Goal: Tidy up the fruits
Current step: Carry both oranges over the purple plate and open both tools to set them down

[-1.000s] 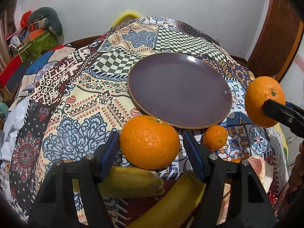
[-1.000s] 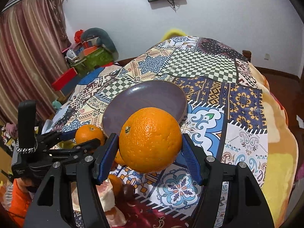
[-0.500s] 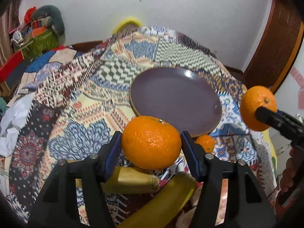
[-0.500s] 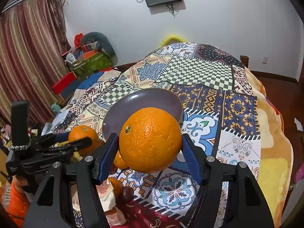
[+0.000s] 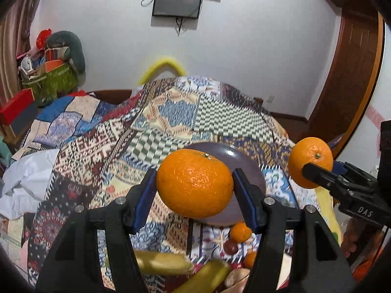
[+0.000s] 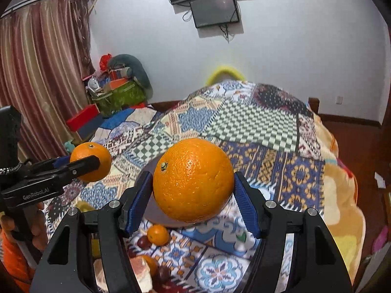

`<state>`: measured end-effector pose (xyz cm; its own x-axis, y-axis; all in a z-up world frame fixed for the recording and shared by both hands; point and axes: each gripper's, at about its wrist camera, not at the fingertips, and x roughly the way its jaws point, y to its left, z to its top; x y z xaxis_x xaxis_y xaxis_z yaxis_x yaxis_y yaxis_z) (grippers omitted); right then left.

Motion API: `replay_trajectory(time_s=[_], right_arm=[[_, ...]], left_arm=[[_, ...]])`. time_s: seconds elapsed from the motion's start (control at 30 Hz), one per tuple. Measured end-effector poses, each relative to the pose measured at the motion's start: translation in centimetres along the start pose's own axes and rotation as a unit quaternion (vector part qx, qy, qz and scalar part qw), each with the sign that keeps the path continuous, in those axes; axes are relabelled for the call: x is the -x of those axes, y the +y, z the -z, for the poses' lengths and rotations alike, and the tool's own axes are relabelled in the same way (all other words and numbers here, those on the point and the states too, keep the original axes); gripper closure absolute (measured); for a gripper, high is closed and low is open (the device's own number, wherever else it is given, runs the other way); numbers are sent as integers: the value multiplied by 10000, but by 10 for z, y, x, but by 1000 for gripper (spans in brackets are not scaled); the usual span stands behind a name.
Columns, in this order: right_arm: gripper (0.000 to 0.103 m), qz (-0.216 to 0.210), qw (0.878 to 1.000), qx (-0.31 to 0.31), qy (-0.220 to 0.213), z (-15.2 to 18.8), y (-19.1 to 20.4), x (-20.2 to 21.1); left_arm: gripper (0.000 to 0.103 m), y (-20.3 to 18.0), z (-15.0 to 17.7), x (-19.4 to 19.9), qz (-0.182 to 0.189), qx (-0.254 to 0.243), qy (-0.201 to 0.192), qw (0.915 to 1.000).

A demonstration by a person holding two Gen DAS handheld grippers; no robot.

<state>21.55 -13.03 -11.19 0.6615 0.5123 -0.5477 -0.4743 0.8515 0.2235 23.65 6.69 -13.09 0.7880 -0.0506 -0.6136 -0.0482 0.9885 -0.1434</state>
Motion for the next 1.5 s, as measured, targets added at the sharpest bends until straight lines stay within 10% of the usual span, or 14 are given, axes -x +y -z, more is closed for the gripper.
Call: replay_trajectory(time_s=[0.5,1.5], right_arm=[[40,178,9989,286,-325,-34,-1,-28],[40,176,9937,296,1066,-14,-29,-142]], left_arm=[[41,-4,-42,-27,48,-140,-235,9996],[41,6,-26,-171,39,-197,1459,9891]])
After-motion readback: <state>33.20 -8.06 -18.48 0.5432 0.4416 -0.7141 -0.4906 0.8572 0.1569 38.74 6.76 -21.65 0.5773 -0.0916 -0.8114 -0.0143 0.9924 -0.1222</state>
